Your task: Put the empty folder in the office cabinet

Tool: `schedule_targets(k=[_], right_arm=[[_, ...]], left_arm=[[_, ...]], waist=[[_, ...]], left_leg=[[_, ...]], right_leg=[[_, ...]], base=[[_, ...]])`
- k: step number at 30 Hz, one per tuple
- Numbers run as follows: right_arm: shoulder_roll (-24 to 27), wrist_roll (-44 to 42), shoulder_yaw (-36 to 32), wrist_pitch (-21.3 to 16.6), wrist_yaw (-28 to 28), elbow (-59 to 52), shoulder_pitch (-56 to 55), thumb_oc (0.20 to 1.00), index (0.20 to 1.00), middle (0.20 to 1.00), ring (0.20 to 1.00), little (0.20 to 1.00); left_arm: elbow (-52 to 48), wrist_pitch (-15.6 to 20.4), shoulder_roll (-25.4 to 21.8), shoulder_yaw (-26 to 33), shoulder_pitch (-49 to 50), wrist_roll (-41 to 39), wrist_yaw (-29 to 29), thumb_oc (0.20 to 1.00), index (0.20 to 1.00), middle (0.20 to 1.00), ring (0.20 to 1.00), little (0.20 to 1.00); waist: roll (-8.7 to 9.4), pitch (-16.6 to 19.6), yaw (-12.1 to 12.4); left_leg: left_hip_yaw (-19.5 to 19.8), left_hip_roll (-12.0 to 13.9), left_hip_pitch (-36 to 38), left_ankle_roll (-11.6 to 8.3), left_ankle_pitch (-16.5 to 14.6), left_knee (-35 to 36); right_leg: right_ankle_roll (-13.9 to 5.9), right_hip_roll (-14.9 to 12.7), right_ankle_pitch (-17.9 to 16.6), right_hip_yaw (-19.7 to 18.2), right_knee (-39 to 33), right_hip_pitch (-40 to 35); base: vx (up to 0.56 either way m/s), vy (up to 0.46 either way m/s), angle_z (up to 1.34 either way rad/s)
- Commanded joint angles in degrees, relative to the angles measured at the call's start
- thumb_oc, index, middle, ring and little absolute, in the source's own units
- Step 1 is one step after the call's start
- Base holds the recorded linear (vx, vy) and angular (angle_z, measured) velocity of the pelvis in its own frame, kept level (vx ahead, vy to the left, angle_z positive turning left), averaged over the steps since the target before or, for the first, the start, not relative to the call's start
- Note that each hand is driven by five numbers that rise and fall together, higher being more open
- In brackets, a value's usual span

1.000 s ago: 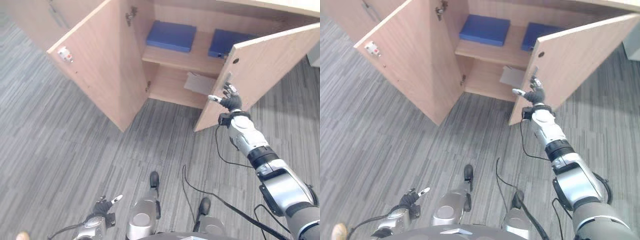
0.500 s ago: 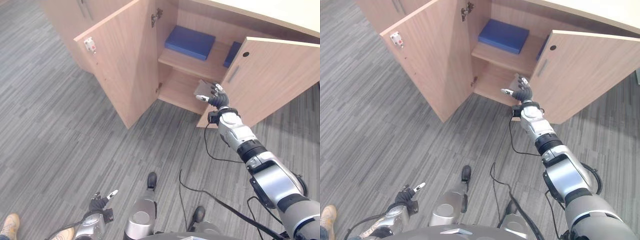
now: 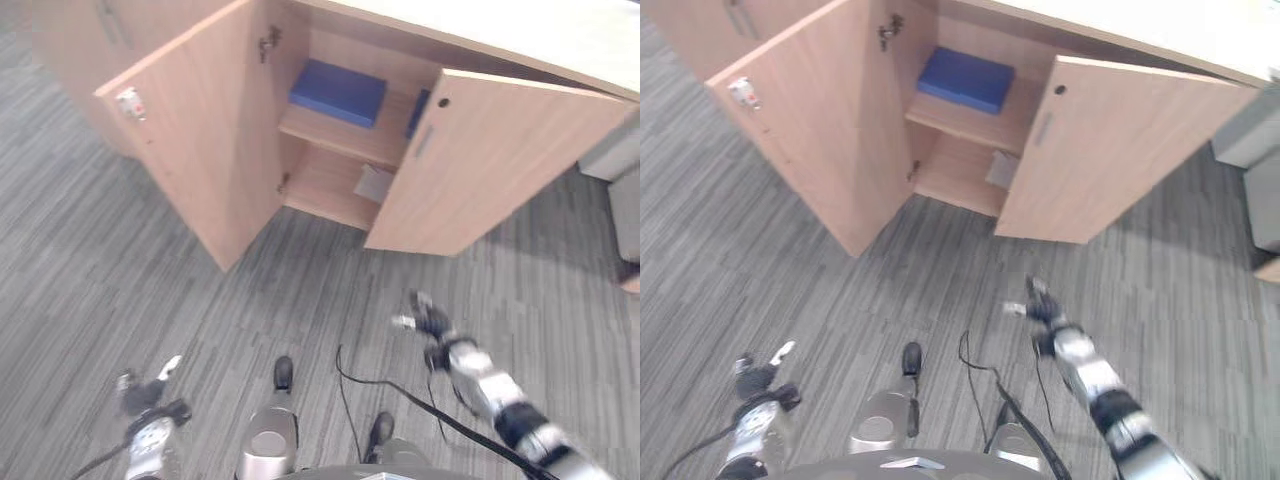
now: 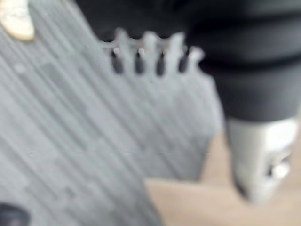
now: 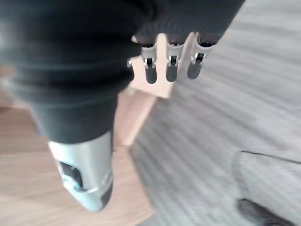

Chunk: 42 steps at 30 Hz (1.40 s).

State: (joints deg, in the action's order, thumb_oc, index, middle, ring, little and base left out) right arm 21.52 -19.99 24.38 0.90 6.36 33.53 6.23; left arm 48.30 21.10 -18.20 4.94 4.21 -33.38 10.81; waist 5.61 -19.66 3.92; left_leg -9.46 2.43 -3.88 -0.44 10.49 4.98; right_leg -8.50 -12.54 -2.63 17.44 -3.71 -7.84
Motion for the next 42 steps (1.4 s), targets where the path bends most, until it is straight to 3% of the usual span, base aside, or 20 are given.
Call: schedule_targets(k=[1,4,8,10,14,19,20,25,30,33,37,42], right_arm=[[2.3,7.1,-1.9,0.5,0.6,-4.5,-1.7,1.000,1.000,1.000,1.000,1.000],[3.1,12.4,-3.1,-1.1,-0.8,-3.6,-6.9,1.000,1.000,1.000,1.000,1.000],[3.7,11.1,-5.1,-1.9,-1.7,-2.2,-9.8,1.000,1.000,1.000,1.000,1.000],[4.7,8.8,-7.1,-1.9,-2.1,-1.0,-10.7,1.000,1.000,1.000,1.000,1.000],[5.8,6.5,-8.2,-2.8,-1.3,0.8,-10.7,1.000,1.000,1.000,1.000,1.000],[6.3,3.7,-9.4,-3.8,0.0,3.2,-10.8,1.000,1.000,1.000,1.000,1.000],[6.4,3.3,-9.4,-4.2,0.4,3.6,-10.7,1.000,1.000,1.000,1.000,1.000],[7.3,-1.1,-9.3,-5.3,1.2,7.9,-9.0,1.000,1.000,1.000,1.000,1.000],[7.6,-2.6,-10.8,-7.8,3.2,12.1,-7.5,1.000,1.000,1.000,1.000,1.000],[7.8,-3.9,-10.9,-9.0,5.0,12.5,-7.3,1.000,1.000,1.000,1.000,1.000],[7.3,-6.5,-8.9,-11.6,7.4,12.1,-7.1,1.000,1.000,1.000,1.000,1.000],[6.8,-9.0,-7.1,-12.9,8.6,11.6,-7.3,1.000,1.000,1.000,1.000,1.000]], left_arm=[[-6.3,5.7,-7.2,3.3,-1.3,1.5,4.6,1.000,1.000,1.000,1.000,1.000],[-9.1,3.2,-12.9,8.3,-4.8,3.2,8.3,1.000,1.000,1.000,1.000,1.000],[-9.2,1.7,-18.5,11.5,-7.7,6.4,9.7,1.000,1.000,1.000,1.000,1.000],[-8.2,-2.6,-24.9,13.1,-11.2,7.9,10.7,1.000,1.000,1.000,1.000,1.000],[-4.9,-5.7,-32.7,13.9,-16.1,6.3,10.6,1.000,1.000,1.000,1.000,1.000],[-2.4,-7.9,-39.8,13.0,-21.9,6.3,10.6,1.000,1.000,1.000,1.000,1.000],[-1.8,-9.1,-41.2,12.1,-23.8,6.7,10.7,1.000,1.000,1.000,1.000,1.000],[6.7,-13.5,-49.3,5.2,-37.6,8.2,11.1,1.000,1.000,1.000,1.000,1.000],[6.4,-15.5,-51.0,-2.5,-47.4,10.9,14.3,1.000,1.000,1.000,1.000,1.000],[5.3,-15.9,-51.0,-5.3,-50.6,12.5,16.9,1.000,1.000,1.000,1.000,1.000],[3.0,-18.2,-50.2,-14.0,-60.9,17.2,23.6,1.000,1.000,1.000,1.000,1.000],[3.7,-16.6,-48.7,-20.8,-70.3,16.9,22.1,1.000,1.000,1.000,1.000,1.000]], waist=[[-2.14,0.0,-1.1],[-1.55,0.3,-3.1],[-0.93,0.7,-4.9],[-0.53,1.0,-6.4],[0.19,0.0,-7.8],[2.25,-2.0,-8.9],[2.34,-2.3,-9.0],[4.41,-5.8,-10.5],[5.48,-10.1,-11.5],[5.94,-10.1,-11.9],[8.13,-10.1,-13.5],[10.27,-10.1,-14.9]], left_leg=[[-1.8,-0.5,7.9,1.16,-12.8,-0.4],[-2.8,-0.7,8.1,1.35,-13.3,-0.2],[-3.9,-0.6,8.4,1.46,-13.9,-0.2],[-5.0,-0.5,8.4,1.54,-14.5,-0.3],[-6.7,0.2,7.7,1.52,-15.0,-1.3],[-8.4,1.1,4.9,1.78,-17.1,-6.1],[-7.8,1.5,4.6,1.71,-18.9,-7.3],[-9.1,3.1,-1.6,1.92,-21.0,-15.2],[-9.0,4.0,-8.5,2.57,-21.9,-20.3],[-9.2,4.1,-11.3,2.88,-22.2,-21.7],[-8.7,5.1,-17.5,3.61,-24.6,-27.9],[-8.4,6.5,-19.5,3.95,-26.6,-32.0]], right_leg=[[-3.72,-2.3,-5.1,-2.2,2.2,7.6],[-4.33,-2.9,-6.0,-2.7,2.2,8.4],[-4.69,-3.4,-6.5,-3.2,2.2,9.0],[-4.89,-3.1,-6.4,-4.1,1.9,9.5],[-5.01,-2.9,-6.2,-5.2,2.4,11.3],[-4.97,-2.3,-6.6,-6.9,2.2,13.1],[-5.52,-1.9,-5.9,-7.5,2.1,12.9],[-4.69,-0.4,-5.6,-9.8,1.9,15.9],[-2.91,1.9,-5.4,-12.3,5.5,22.4],[-2.50,2.6,-5.5,-12.6,6.2,25.3],[-1.39,4.3,-6.1,-13.8,7.6,30.3],[-1.02,5.3,-6.5,-14.4,8.0,31.8]], base=[[-0.03,0.100,-0.13],[-0.01,0.080,-0.11],[0.05,0.099,-0.20],[0.06,0.127,-0.16],[0.01,0.108,0.04],[0.02,0.050,-0.09],[0.07,0.010,0.06],[0.01,-0.002,-0.01],[-0.05,0.043,0.06],[0.00,-0.019,0.11],[0.04,-0.090,0.05],[0.06,-0.101,0.03]])
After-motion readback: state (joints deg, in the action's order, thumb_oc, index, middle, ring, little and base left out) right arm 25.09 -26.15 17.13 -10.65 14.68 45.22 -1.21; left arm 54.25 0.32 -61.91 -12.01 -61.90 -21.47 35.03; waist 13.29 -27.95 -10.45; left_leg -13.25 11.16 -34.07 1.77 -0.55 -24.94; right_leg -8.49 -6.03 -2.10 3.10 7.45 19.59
